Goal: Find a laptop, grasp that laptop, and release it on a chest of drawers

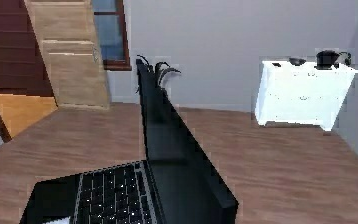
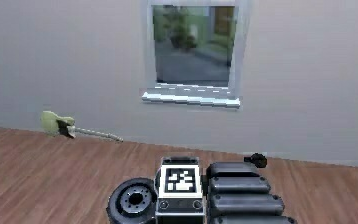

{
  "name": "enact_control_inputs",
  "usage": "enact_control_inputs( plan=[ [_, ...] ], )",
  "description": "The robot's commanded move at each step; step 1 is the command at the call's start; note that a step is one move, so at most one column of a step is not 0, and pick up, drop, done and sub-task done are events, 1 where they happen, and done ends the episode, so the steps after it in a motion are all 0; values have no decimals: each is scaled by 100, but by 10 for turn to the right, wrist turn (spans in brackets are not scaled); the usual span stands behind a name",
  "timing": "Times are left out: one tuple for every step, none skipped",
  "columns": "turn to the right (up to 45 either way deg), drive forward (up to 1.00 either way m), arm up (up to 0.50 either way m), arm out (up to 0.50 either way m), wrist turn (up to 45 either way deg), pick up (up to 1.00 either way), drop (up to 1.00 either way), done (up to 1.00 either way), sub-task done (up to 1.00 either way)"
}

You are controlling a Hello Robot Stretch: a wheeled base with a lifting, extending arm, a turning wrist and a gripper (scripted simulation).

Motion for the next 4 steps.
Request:
enact_control_inputs(
  plan=[
    [-90,0,0,0,0,0,0,0,0],
    [0,85,0,0,0,0,0,0,0],
    [-300,0,0,0,0,0,0,0,0],
    [-30,0,0,0,0,0,0,0,0]
  ],
)
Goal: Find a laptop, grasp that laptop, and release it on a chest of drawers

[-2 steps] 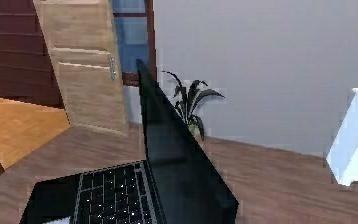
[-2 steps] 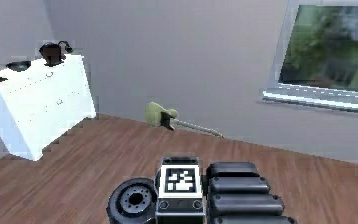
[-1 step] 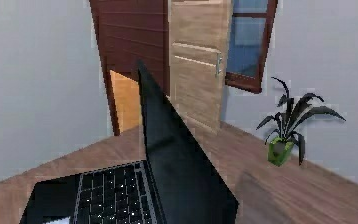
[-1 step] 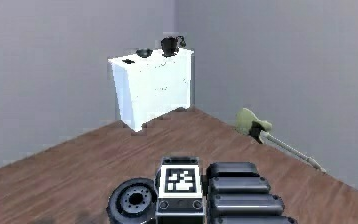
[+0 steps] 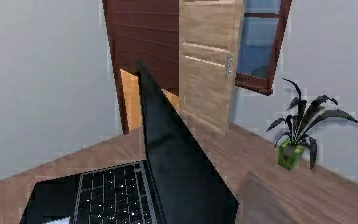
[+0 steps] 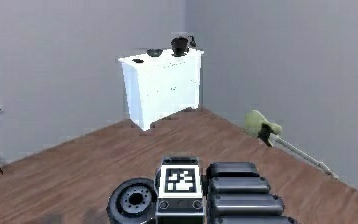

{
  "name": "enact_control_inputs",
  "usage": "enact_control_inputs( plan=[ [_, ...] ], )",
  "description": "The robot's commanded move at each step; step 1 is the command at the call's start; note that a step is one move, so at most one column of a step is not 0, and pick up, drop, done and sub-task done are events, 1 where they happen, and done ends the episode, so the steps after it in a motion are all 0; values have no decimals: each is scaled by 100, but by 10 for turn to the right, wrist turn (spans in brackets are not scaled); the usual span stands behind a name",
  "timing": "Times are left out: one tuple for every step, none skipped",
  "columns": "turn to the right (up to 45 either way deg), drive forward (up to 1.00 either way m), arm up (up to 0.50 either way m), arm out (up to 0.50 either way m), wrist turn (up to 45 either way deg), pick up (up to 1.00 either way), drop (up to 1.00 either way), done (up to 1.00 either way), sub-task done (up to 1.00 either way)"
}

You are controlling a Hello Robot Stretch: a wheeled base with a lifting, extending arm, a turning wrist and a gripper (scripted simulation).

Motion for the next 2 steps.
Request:
enact_control_inputs(
  plan=[
    [300,0,0,0,0,0,0,0,0],
    [0,10,0,0,0,0,0,0,0]
  ],
)
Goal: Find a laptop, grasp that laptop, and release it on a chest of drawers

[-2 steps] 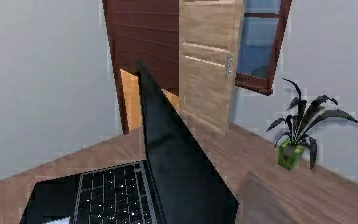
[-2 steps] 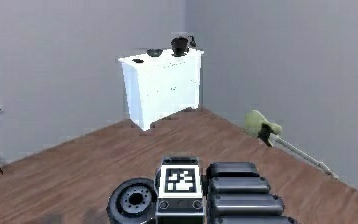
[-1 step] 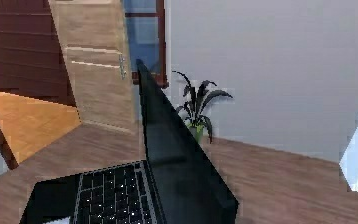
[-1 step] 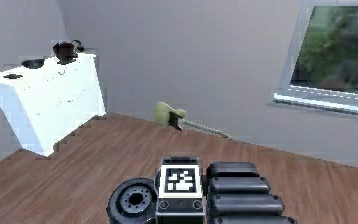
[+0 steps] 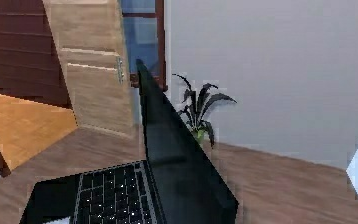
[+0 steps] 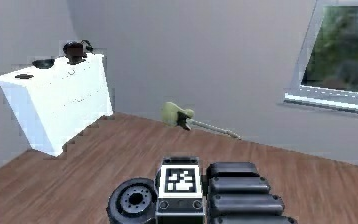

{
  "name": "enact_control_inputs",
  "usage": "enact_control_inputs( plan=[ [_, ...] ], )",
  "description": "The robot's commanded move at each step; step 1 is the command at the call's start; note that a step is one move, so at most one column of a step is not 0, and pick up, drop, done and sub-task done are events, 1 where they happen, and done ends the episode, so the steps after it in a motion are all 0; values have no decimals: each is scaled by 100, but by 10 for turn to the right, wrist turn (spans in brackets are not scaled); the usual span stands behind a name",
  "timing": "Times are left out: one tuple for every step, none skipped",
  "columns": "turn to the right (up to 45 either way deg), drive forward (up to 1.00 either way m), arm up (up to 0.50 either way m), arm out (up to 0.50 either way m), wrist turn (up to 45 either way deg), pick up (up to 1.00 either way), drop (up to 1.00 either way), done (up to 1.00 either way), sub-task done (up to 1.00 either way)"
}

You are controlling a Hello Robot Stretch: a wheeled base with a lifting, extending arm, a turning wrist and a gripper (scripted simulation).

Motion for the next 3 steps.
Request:
enact_control_inputs(
  plan=[
    [-390,0,0,0,0,0,0,0,0],
    [0,100,0,0,0,0,0,0,0],
    [0,70,0,0,0,0,0,0,0]
  ],
)
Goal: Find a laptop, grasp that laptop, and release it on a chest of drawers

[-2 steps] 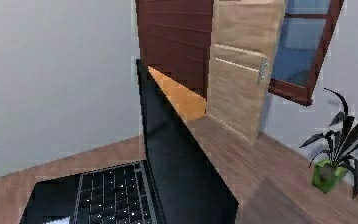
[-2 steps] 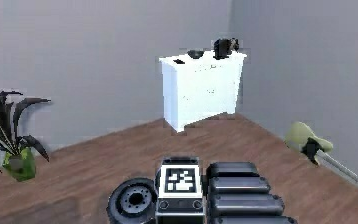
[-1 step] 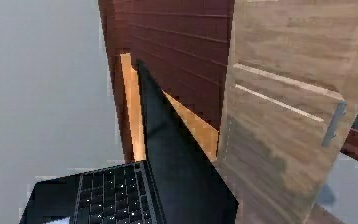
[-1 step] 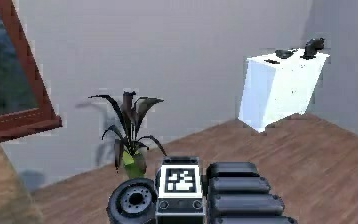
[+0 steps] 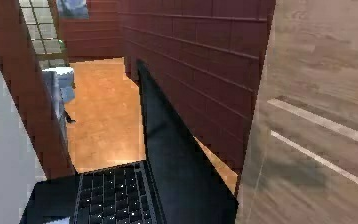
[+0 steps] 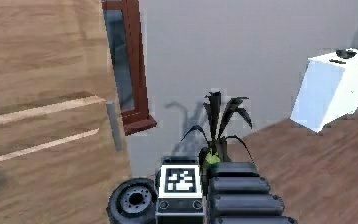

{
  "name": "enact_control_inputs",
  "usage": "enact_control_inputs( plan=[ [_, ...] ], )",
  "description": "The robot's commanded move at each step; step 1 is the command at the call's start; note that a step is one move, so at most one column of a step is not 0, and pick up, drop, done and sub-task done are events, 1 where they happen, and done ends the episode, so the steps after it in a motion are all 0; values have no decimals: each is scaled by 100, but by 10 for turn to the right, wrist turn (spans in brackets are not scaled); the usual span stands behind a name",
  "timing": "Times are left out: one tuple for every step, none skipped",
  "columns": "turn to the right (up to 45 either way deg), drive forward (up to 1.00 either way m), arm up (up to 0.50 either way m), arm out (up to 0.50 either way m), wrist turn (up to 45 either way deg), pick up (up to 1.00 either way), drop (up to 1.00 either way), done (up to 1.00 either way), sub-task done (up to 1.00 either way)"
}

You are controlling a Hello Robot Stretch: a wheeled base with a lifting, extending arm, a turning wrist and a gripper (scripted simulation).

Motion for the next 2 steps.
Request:
enact_control_inputs(
  plan=[
    [150,0,0,0,0,0,0,0,0],
    [0,40,0,0,0,0,0,0,0]
  ],
)
